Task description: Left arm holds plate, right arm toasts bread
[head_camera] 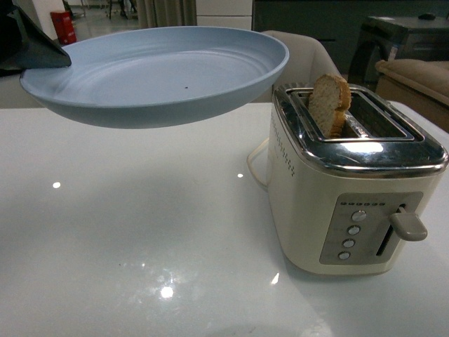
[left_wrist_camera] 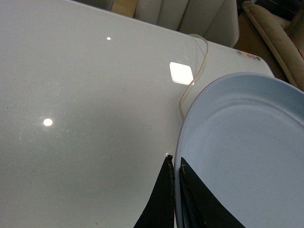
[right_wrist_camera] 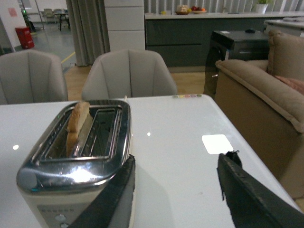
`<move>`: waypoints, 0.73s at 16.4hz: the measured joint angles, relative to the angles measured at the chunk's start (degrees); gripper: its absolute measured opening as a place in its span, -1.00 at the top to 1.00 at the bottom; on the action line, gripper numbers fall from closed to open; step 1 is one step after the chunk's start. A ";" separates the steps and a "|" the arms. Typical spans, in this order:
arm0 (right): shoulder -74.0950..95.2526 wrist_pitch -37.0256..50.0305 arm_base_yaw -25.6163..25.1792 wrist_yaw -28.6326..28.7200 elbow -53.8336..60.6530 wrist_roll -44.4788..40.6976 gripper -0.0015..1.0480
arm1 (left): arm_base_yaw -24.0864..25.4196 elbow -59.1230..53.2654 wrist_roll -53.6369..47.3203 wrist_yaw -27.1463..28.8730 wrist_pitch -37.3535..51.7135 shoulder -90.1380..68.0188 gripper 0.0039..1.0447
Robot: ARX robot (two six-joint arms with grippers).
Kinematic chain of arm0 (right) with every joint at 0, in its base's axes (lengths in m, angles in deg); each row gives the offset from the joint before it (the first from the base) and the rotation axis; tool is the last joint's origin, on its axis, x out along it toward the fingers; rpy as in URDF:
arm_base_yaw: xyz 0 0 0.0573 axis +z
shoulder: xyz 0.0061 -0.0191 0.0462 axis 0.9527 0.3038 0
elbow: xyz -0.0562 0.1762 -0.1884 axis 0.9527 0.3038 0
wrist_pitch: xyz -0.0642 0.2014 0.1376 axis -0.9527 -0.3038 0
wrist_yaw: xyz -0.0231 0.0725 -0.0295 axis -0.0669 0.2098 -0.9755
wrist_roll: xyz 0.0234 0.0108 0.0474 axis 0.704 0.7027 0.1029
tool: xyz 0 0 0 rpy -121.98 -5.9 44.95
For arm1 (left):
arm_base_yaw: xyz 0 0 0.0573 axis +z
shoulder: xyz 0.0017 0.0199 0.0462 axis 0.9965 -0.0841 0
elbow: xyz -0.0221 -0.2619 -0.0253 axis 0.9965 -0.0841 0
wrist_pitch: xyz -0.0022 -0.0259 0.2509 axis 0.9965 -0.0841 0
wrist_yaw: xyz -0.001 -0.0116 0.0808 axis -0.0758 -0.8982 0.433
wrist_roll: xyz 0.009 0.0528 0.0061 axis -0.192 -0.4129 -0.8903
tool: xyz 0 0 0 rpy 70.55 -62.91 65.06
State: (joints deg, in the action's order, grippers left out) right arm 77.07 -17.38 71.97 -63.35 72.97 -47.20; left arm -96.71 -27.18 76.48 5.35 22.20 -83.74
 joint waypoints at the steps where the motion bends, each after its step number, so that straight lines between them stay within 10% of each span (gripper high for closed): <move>1: -0.81 0.04 0.02 0.52 1.97 0.00 0.15 | 0.00 0.00 0.00 0.00 0.07 0.00 0.96; 5: -5.97 0.66 0.33 1.20 5.75 0.00 0.88 | 0.00 0.00 0.00 0.02 0.04 -0.02 0.96; 12: -13.11 -2.38 0.33 1.18 10.71 0.20 0.96 | 0.00 0.00 0.00 0.00 0.07 -0.02 0.96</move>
State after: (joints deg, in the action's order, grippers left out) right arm 63.96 -19.76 72.30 -62.17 83.68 -47.00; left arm -96.71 -27.18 76.48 5.35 22.27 -83.77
